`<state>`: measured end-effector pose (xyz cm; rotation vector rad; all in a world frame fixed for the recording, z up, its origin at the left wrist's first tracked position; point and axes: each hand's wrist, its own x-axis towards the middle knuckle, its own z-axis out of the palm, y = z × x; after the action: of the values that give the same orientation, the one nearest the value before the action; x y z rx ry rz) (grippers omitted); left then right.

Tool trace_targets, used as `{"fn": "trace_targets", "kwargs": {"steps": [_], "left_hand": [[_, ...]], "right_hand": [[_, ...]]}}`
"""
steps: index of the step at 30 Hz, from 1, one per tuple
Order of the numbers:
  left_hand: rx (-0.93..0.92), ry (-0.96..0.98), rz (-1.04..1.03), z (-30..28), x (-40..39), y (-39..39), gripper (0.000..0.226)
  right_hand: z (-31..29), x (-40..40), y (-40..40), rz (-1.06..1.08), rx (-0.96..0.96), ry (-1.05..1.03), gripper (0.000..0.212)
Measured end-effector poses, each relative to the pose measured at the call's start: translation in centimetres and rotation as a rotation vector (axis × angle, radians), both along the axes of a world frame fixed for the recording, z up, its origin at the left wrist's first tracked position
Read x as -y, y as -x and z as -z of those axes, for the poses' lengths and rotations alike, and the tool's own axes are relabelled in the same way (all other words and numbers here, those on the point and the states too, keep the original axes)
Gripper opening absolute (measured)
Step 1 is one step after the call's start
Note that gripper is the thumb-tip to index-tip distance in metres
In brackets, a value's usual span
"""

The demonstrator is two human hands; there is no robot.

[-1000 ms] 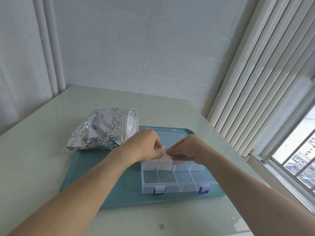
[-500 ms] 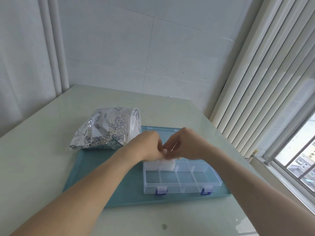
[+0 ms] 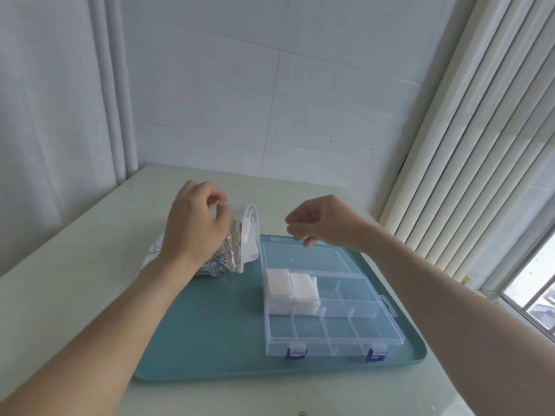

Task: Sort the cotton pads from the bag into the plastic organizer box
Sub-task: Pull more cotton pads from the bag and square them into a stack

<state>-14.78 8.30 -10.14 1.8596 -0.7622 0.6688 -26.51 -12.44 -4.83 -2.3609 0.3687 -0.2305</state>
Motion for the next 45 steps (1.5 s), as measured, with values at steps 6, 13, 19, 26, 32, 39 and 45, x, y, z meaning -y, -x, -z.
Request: {"fn": "trace_targets", "kwargs": {"steps": [6, 13, 19, 26, 32, 39, 45], "left_hand": [[-0.477, -0.439, -0.113, 3.0, -0.7, -1.9, 0.073], [-0.596, -0.498, 0.066, 3.5, -2.3, -4.7, 0.063], [-0.616, -0.455, 0.025, 3.3, -2.4, -5.3, 0.040], [-0.611, -0.448, 0.058, 3.3, -2.6, -5.5, 0.021], [-0.596, -0.469, 0.073, 4.1, -2.4, -6.0, 0.041], [-0.660, -0.417, 0.135, 4.0, -2.6, -6.3, 0.028], [-0.669, -0.319, 0.142, 3.9, -2.8, -6.0, 0.061]], "right_hand": [[3.1, -2.3, -5.9, 0.007, -0.038, -0.081, 0.025], [5.5, -3.5, -9.4, -0.006, -0.009, -0.084, 0.042], [5.5, -4.6, -11.0, -0.074, -0.050, 0.191, 0.059], [4.2, -5.6, -11.8, -0.104, -0.215, -0.034, 0.050], [3.5, -6.5, -11.0, -0.124, -0.211, -0.151, 0.040], [5.2, -8.2, -11.5, -0.032, -0.036, -0.094, 0.061], [3.1, -7.6, -10.3, 0.114, -0.048, -0.135, 0.072]]}}
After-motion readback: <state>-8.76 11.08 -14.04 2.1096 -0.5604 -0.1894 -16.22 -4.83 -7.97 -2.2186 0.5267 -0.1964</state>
